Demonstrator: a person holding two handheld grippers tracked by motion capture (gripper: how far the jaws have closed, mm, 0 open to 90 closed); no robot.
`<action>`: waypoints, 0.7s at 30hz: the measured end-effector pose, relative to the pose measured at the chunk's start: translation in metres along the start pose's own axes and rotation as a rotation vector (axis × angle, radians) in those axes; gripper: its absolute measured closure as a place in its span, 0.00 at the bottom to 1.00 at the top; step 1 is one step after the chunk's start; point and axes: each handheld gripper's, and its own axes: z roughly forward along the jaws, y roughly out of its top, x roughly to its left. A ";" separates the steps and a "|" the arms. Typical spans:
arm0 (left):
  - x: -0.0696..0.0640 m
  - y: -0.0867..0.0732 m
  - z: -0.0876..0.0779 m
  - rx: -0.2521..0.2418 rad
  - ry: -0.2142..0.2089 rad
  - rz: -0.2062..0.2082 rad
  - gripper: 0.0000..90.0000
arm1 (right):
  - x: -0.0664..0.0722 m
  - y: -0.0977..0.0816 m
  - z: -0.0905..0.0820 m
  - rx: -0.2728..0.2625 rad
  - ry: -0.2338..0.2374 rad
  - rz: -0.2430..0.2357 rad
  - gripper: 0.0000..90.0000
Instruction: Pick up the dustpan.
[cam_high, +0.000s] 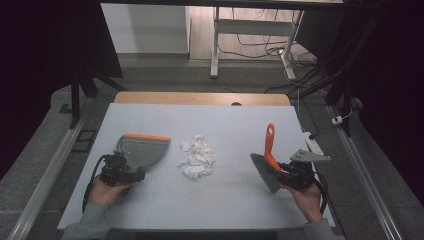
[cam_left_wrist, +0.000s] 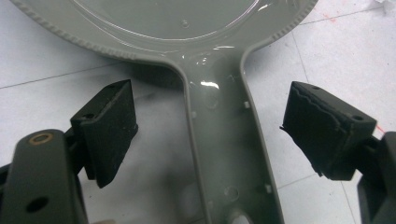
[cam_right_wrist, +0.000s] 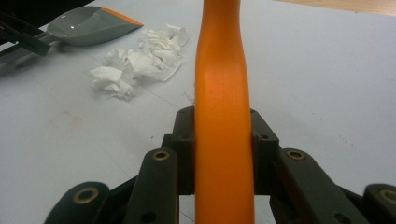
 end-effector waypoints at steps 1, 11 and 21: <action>0.000 0.000 0.000 -0.006 -0.001 -0.002 0.23 | 0.000 0.000 0.000 -0.003 0.004 0.002 0.78; 0.005 0.001 0.004 -0.025 -0.021 -0.036 0.39 | -0.001 0.000 -0.001 -0.009 0.006 0.004 0.78; 0.008 0.002 0.003 -0.047 -0.050 -0.047 0.56 | 0.000 0.000 0.001 -0.001 0.003 -0.001 0.78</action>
